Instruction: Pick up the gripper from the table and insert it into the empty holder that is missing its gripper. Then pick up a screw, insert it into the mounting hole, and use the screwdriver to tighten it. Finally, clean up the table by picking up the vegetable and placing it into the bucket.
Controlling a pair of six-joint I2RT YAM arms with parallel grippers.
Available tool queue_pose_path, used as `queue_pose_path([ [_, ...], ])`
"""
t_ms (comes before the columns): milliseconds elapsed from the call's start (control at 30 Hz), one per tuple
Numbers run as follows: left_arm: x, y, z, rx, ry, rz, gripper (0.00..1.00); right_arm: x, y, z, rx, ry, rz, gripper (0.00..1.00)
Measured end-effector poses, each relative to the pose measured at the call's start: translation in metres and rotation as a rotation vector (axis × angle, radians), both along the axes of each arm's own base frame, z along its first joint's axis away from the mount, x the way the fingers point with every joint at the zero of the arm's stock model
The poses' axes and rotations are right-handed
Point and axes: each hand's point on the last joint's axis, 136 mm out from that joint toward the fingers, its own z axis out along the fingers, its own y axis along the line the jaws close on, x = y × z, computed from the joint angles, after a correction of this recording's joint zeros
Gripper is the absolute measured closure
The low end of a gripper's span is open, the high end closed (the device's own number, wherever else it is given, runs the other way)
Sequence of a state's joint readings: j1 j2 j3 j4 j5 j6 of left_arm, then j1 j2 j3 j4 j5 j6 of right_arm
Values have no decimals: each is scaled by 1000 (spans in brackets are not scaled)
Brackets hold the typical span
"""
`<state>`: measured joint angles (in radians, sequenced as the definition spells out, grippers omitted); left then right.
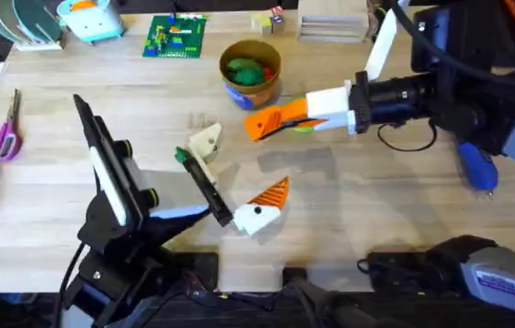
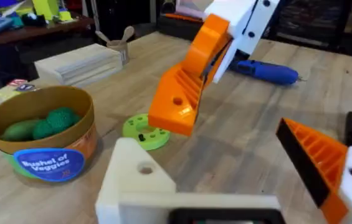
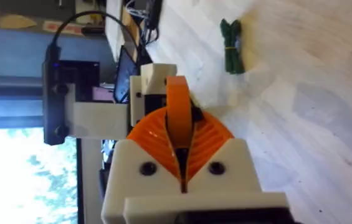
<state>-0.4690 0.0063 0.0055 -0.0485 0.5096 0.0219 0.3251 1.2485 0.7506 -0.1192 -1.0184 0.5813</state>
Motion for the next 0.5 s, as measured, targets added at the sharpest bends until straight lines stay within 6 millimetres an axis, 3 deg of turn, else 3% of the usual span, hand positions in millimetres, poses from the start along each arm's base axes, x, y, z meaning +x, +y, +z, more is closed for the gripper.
queue_pose_path([
  [267, -1, -1, 0, -62, 93, -2, 7, -19, 12, 5, 55, 103, 83, 992],
  [500, -2, -1, 0, -76, 115, -9, 7, -26, 24, -13, 38, 191, 127, 992],
])
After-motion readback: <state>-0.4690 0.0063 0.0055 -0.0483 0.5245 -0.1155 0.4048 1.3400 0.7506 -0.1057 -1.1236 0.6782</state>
